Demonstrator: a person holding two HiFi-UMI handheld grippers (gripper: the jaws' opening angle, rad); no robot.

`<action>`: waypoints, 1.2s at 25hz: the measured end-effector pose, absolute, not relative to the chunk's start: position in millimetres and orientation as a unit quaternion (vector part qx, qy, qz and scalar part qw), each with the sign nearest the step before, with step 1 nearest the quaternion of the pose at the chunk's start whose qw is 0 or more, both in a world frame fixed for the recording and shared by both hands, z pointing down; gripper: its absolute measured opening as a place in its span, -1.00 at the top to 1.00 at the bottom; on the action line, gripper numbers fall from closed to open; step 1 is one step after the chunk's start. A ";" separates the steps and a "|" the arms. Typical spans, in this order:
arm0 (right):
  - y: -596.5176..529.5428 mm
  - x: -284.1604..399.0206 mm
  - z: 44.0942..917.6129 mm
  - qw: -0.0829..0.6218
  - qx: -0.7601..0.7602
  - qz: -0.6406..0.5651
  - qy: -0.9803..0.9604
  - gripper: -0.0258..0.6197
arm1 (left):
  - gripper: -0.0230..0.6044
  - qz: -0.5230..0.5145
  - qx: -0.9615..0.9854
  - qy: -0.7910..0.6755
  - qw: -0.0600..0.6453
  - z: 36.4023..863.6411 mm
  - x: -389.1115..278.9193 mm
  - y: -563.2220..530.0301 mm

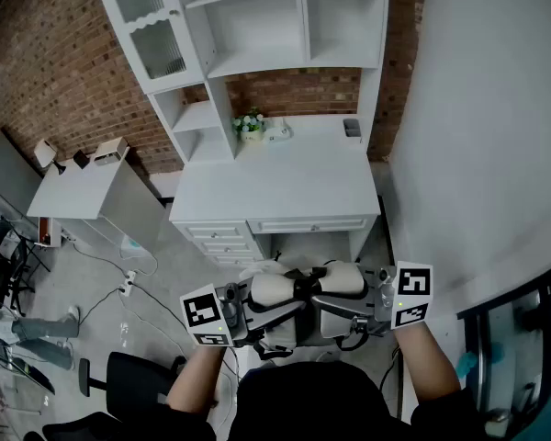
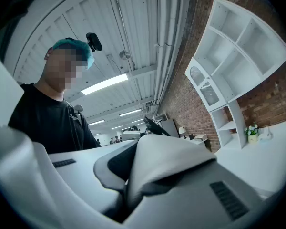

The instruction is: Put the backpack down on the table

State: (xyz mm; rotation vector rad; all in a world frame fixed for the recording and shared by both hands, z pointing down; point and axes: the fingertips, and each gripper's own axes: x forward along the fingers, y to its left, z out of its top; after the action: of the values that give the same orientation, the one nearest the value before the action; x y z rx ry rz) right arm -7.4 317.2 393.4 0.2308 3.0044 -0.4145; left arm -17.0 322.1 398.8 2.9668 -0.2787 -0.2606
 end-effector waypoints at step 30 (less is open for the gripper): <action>266.1 49.3 395.0 0.043 0.064 -0.136 0.988 0.80 | 0.76 -0.080 0.986 -0.104 0.098 402.1 42.9 273.5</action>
State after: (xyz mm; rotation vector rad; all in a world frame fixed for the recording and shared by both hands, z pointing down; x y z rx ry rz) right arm 49.3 266.1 395.0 0.1945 3.0216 -0.4164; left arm 42.9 273.5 402.1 2.9192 -0.3071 -0.2371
